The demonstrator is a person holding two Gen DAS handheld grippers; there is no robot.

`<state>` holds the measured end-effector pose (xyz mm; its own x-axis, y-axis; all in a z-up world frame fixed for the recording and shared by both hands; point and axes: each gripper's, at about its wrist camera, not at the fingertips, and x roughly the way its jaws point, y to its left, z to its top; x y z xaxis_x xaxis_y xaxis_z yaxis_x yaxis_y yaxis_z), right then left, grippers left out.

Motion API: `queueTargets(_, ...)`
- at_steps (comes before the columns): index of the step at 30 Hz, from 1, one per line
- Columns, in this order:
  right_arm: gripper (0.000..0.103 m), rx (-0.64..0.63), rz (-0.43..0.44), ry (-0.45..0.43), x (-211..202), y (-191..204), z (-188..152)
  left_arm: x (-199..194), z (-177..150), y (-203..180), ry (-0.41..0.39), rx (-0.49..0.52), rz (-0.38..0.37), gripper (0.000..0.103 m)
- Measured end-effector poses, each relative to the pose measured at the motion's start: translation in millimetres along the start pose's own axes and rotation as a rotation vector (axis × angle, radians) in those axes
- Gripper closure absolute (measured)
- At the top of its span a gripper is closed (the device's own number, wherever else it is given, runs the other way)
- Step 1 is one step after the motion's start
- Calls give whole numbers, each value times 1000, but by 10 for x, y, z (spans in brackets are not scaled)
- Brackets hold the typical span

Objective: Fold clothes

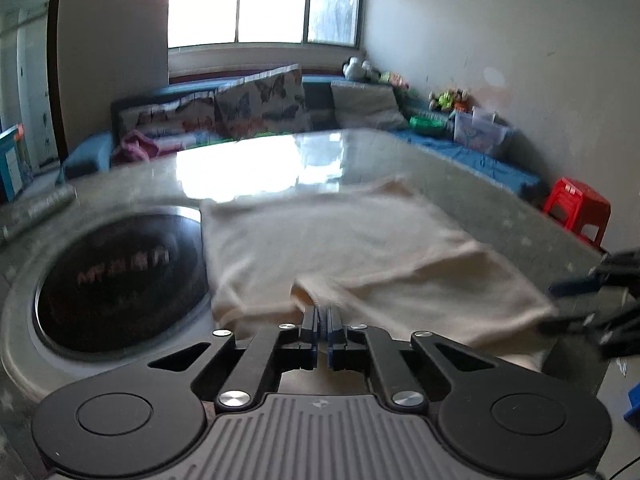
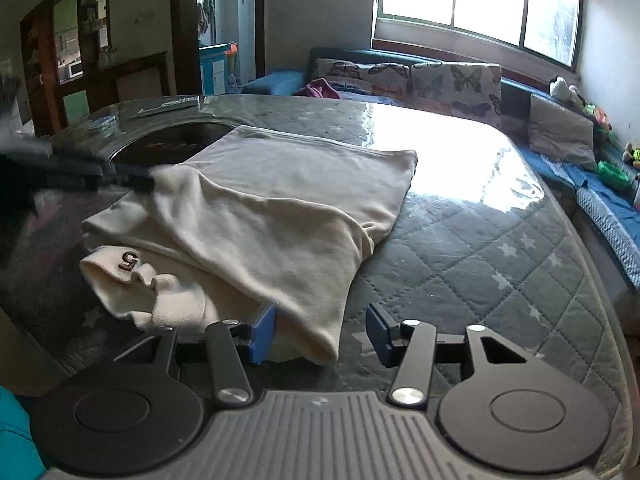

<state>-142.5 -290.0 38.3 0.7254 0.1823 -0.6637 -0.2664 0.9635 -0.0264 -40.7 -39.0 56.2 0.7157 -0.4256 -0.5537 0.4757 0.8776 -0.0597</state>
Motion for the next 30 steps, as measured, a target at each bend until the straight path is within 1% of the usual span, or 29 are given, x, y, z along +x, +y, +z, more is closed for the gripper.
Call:
queueTargets(3, 51, 12, 4, -9, 12, 0, -9, -120, 237, -73, -63, 4, -29, 99)
queueTargets(5, 48, 12, 7, -21, 16, 17, -5, -184, 409, -151, -102, 19, -48, 99)
queueTargets(9, 47, -15, 2, -45, 40, 93, 7, -298, 745, -361, -173, 68, -100, 99)
queueTargets(11, 47, -21, -11, -58, 58, 125, 14, -347, 875, -469, -201, 97, -119, 100)
queueTargets(15, 47, 14, -33, -75, 83, 76, 28, -429, 1070, -634, -247, 129, -146, 101)
queueTargets(17, 47, 18, -60, -72, 97, 43, 9, -448, 1123, -667, -262, 132, -149, 101)
queueTargets(20, 47, 6, -73, -67, 87, 19, -43, -467, 1175, -694, -276, 129, -149, 101)
queueTargets(21, 47, -3, -93, -74, 72, 22, -64, -464, 1171, -696, -275, 129, -147, 101)
queueTargets(23, 47, -5, -127, -78, 49, -3, -83, -452, 1147, -687, -269, 126, -144, 101)
queueTargets(26, 47, 18, -143, -66, 29, -107, -117, -436, 1081, -616, -252, 108, -134, 101)
queueTargets(28, 46, 13, -168, -60, 23, -132, -140, -429, 1034, -554, -241, 93, -127, 101)
queueTargets(30, 46, 17, -166, -58, 6, -150, -152, -435, 946, -474, -224, 82, -120, 101)
